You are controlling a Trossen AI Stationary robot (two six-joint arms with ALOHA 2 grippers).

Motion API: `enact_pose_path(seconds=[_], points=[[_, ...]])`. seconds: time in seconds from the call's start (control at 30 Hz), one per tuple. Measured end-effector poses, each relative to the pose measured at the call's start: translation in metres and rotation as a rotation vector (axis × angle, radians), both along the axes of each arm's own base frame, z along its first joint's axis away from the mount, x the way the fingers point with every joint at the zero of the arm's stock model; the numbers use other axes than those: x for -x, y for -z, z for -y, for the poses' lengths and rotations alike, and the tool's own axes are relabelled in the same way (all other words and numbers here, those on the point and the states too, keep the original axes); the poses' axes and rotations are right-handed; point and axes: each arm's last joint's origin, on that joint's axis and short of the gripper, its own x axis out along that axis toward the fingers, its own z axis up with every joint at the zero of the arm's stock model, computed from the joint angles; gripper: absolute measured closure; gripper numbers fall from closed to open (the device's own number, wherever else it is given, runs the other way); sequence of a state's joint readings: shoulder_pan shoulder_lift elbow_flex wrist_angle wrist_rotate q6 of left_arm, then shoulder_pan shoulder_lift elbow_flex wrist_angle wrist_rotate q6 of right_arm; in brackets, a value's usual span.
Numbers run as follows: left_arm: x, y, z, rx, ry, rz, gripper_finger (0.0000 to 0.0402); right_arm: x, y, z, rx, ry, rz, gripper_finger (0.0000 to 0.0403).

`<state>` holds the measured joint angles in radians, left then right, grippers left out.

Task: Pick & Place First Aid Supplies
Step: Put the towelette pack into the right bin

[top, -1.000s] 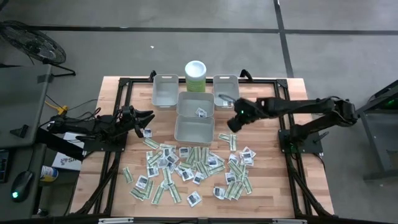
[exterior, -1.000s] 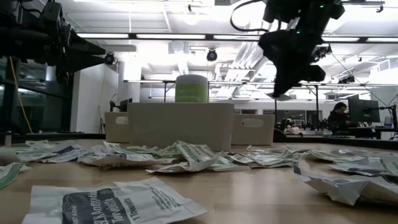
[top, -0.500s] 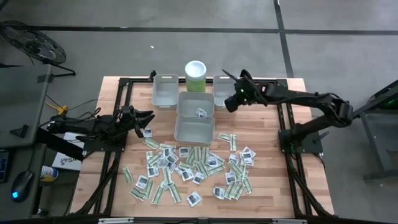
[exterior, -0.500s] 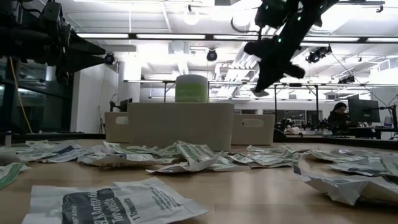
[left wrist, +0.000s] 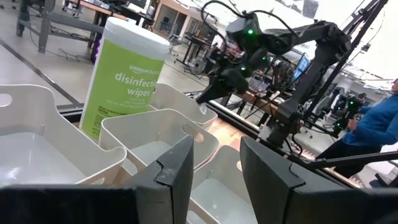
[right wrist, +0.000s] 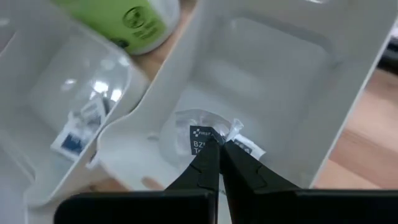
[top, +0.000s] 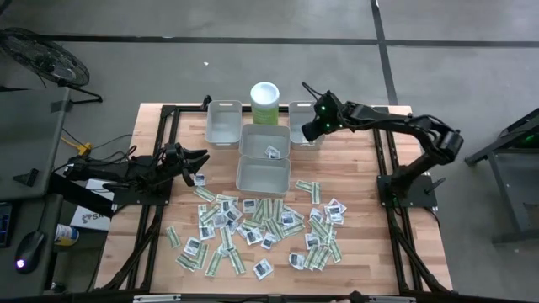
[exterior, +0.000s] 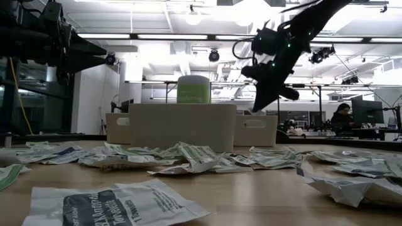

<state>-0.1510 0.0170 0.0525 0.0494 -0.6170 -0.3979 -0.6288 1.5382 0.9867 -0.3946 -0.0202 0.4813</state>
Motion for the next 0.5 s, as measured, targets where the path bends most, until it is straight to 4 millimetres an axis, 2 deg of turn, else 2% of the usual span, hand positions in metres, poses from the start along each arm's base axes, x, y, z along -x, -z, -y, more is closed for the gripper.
enact_pose_path(seconds=[0.3, 0.5], points=[[0.0, 0.0, 0.0, 0.0, 0.0, 0.0, 0.027, 0.0013, 0.0077, 0.0086, -0.064, 0.083, 0.026, 0.0386], [0.0, 0.0, 0.0, 0.0, 0.0, 0.0, 0.027, 0.0006, 0.0079, 0.0071, -0.108, 0.091, 0.05, 0.0352]])
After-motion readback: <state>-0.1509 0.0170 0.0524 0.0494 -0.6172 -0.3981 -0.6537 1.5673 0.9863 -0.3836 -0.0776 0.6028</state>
